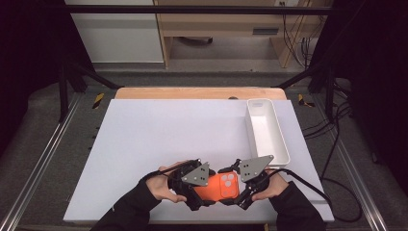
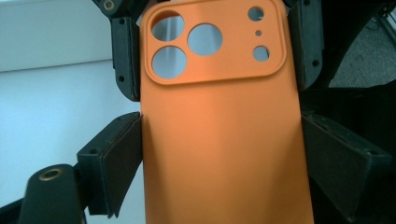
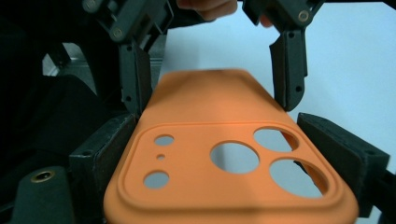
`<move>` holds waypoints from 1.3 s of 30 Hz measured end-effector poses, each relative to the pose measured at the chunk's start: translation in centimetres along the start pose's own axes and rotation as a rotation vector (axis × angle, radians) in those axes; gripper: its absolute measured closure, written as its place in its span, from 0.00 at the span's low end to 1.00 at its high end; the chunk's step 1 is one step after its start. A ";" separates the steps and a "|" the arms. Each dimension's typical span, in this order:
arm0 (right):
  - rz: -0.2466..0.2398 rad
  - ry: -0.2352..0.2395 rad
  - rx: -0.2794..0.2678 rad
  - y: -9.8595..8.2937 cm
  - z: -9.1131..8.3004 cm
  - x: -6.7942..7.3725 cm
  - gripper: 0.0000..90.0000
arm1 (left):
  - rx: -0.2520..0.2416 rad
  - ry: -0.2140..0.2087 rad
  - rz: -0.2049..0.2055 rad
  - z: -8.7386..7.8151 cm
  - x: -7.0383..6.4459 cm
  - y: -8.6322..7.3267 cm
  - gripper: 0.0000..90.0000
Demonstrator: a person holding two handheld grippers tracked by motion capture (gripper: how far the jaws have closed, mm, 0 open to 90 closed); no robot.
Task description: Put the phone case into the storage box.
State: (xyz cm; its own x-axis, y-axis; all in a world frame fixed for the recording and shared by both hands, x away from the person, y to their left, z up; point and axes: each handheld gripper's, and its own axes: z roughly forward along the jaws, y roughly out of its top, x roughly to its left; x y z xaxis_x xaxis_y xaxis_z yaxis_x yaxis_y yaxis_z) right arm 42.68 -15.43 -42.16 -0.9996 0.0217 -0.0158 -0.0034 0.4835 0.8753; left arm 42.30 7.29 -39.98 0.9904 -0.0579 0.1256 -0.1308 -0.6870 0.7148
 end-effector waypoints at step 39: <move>0.016 -0.057 0.093 1.0 -2.4 -0.9 0.18 | -0.022 0.034 -0.171 -2.0 0.7 -1.4 0.00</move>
State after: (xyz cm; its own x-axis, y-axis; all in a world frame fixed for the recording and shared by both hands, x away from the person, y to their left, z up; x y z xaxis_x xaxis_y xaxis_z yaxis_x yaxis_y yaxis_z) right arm 43.48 -17.04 -40.15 -0.9964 0.0787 -0.0325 0.0175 0.5620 0.8269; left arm 43.08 9.64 -39.51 0.9962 0.0832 0.0237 0.0381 -0.6684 0.7428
